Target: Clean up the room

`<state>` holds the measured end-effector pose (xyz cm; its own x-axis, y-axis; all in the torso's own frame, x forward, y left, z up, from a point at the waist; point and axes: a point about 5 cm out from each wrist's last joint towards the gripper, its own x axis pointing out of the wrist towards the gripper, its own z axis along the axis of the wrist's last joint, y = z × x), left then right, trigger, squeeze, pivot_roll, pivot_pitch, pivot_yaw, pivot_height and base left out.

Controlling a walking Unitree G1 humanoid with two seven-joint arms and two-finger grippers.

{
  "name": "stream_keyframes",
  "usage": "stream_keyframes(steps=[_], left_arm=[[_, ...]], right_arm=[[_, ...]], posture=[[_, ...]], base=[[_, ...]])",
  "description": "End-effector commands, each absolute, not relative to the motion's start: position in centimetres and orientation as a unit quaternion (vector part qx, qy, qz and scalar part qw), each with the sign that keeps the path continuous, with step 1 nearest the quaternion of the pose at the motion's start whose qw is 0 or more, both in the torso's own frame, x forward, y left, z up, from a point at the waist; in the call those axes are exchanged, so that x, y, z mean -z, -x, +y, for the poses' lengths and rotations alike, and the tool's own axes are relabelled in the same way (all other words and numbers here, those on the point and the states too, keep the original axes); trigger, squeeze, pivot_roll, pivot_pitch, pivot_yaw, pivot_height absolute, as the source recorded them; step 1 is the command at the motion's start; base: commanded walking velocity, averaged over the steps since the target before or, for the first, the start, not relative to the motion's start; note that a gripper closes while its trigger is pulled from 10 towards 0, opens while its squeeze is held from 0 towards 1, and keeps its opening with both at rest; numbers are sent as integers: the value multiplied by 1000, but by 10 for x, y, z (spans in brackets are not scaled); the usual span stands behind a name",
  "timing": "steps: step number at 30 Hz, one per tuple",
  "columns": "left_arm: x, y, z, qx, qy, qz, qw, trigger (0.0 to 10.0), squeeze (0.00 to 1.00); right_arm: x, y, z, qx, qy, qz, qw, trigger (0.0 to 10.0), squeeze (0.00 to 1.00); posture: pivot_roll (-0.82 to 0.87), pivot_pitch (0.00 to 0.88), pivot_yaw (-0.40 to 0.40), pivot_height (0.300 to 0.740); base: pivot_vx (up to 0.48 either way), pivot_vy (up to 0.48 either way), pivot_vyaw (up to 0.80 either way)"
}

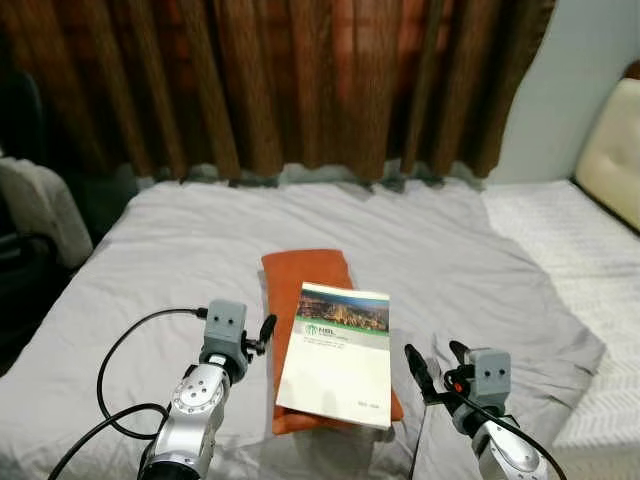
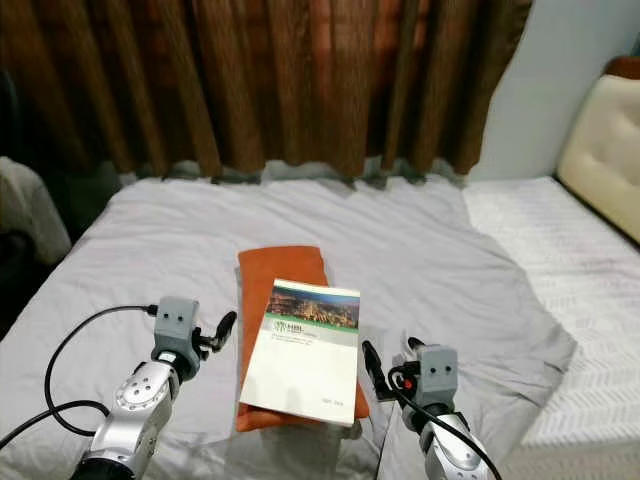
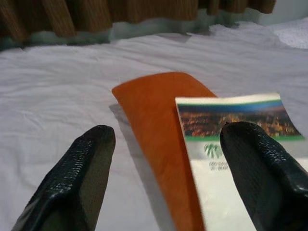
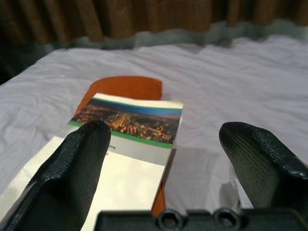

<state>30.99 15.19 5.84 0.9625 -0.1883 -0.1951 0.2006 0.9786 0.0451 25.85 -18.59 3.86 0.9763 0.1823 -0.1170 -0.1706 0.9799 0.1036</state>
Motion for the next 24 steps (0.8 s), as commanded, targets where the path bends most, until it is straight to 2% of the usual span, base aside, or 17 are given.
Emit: stream_keyframes(steps=[1, 7, 11, 14, 17, 22, 24], left_arm=[[-60, -314, 156, 99, -44, 97, 989, 10000, 0], [-67, -322, 157, 94, -34, 79, 992, 10000, 0], [-70, -313, 158, 90, -24, 60, 994, 10000, 0], [-75, -275, 159, 126, -40, 27, 991, 10000, 0], [-80, -243, 154, 162, -36, 20, 986, 10000, 0], [-84, -243, 142, 190, -35, 12, 981, 10000, 0], [-84, -253, 143, 178, -25, 23, 984, 10000, 0]], right_arm=[[-43, -261, -182, -96, -46, 57, 993, 10000, 0], [-44, -258, -186, -87, -46, 53, 994, 10000, 0], [-52, -254, -192, -58, -56, 27, 996, 10000, 0], [-70, -230, -198, -34, -64, 0, 997, 10000, 0], [-65, -196, -204, -25, -64, 28, 997, 10000, 0], [-51, -194, -216, -24, -62, 52, 996, 10000, 0], [-45, -206, -222, -28, -58, 63, 996, 10000, 0]], posture=[[-30, 0, -4, 740], [-52, 0, 8, 740], [-55, 0, 18, 740], [-52, 0, 15, 740], [-45, 0, 7, 740], [-44, 0, 3, 740], [-44, 0, 5, 740]], base=[[0, 0, 0], [0, 0, 0], [0, 0, 0], [0, 0, 0], [0, 0, 0], [0, 0, 0], [231, 0, 0]])
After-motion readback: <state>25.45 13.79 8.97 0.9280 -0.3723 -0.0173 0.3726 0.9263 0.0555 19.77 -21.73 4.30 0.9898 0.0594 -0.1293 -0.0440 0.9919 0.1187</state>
